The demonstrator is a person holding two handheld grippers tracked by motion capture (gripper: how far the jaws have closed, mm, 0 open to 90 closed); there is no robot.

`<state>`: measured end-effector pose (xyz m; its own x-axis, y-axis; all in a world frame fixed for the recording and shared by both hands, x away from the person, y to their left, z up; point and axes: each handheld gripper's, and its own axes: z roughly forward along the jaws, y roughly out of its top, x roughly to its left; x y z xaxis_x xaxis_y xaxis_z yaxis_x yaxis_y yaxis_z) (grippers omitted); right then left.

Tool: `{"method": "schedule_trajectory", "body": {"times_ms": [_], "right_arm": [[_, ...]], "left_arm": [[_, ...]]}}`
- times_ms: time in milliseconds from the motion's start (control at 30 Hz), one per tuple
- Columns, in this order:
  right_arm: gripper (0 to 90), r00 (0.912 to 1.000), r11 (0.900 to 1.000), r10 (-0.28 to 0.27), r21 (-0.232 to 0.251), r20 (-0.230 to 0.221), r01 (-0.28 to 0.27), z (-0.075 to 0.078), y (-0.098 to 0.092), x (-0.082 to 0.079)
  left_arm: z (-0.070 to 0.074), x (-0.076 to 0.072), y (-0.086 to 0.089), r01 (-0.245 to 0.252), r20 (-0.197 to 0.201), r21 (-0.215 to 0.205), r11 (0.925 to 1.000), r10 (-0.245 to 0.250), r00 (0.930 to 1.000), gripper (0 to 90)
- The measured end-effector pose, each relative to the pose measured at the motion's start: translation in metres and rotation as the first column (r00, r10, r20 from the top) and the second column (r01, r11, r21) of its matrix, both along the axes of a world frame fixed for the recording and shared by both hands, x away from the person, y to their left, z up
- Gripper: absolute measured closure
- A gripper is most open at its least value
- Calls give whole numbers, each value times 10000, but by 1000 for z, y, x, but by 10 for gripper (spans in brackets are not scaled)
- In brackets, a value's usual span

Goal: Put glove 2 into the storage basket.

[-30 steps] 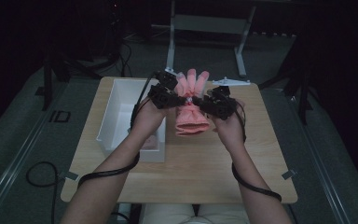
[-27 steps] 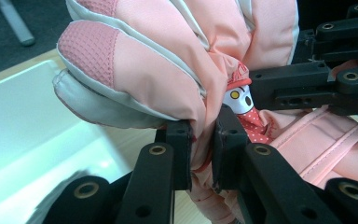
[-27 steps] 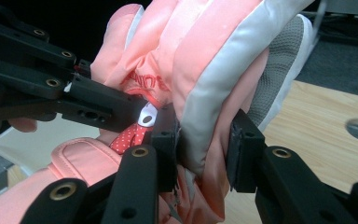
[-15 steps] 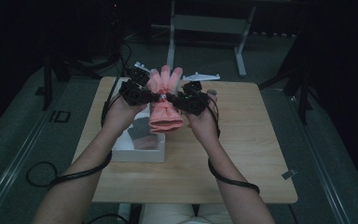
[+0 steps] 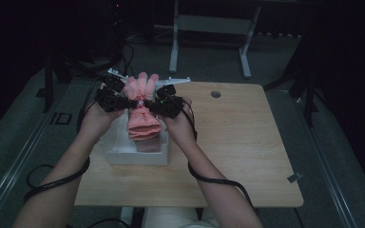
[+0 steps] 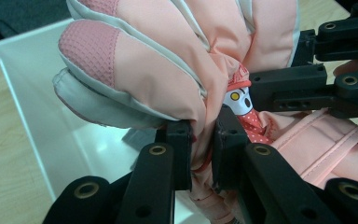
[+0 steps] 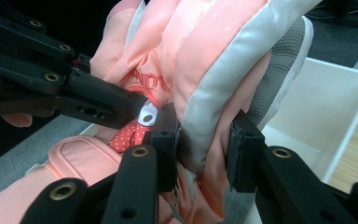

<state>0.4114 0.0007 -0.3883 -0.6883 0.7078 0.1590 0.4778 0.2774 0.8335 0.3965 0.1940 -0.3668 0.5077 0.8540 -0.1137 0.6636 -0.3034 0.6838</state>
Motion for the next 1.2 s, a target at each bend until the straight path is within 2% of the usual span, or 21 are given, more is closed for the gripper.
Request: {"method": "schedule_trajectory", "body": {"times_ms": [33,67,100,167,233,267,300,433,533,633,700,767,867,933,1000,1100,1200], "right_arm": [[684,10000,10000,0,0,0,0,0,0,0],[684,9999,9999,17,-170,-148,-20,-9,6,5],[684,9998,9997,7,-235,-208,-12,-13,7,7],[685,9992,9990,-49,-446,-399,31,-22,9,12],[685,9986,9987,-73,-504,-526,46,-26,9,13],[684,9972,9979,-33,-650,-745,-15,-35,10,18],[683,9965,9976,-58,-698,-831,0,-39,9,20],[682,9941,9923,-223,-1232,-1065,91,-50,10,22],[680,9900,9894,-250,-1454,-1390,46,-56,8,23],[675,9899,9814,-422,-1915,-1350,157,-55,11,22],[674,9883,9722,-541,-2335,-1429,195,-54,14,23],[674,9885,9625,-573,-2706,-1402,174,-55,16,23],[667,9839,9513,-670,-3081,-1657,129,-59,16,27],[651,9834,9422,-746,-3348,-1654,152,-60,18,27],[627,9860,9307,-717,-3657,-1506,119,-60,21,27],[535,9876,9261,-589,-3773,-1454,-3,-61,22,28],[474,9870,9306,-637,-3660,-1475,53,-62,18,29]], "left_arm": [[0,0,0,0,0,0,10000,0,10000,798],[-12,6,4,-80,-241,-210,9997,75,9997,798],[-12,6,4,-80,-241,-210,9997,75,9997,798],[-29,14,6,-126,-602,-339,9993,106,9981,798],[-29,14,6,-126,-602,-339,9993,106,9981,798],[-43,20,4,-249,-928,-342,9991,216,9955,798],[-48,22,2,-288,-1027,-306,9991,255,9944,798],[-61,24,-4,-312,-1350,-168,9994,287,9904,797],[-68,24,-8,-313,-1473,-65,9995,300,9886,797],[-70,26,-11,-339,-1607,113,9994,353,9864,797],[-72,29,-13,-376,-1771,131,9992,394,9834,796],[-76,32,-16,-359,-1925,312,9989,412,9804,797],[-82,36,-24,-320,-2044,651,9974,447,9779,796],[-85,37,-27,-330,-2064,839,9959,498,9772,795],[-87,38,-26,-373,-2146,836,9958,546,9752,795],[-90,38,-24,-485,-2242,812,9955,657,9723,793],[-95,40,-27,-453,-2337,1012,9938,680,9699,789]]}}
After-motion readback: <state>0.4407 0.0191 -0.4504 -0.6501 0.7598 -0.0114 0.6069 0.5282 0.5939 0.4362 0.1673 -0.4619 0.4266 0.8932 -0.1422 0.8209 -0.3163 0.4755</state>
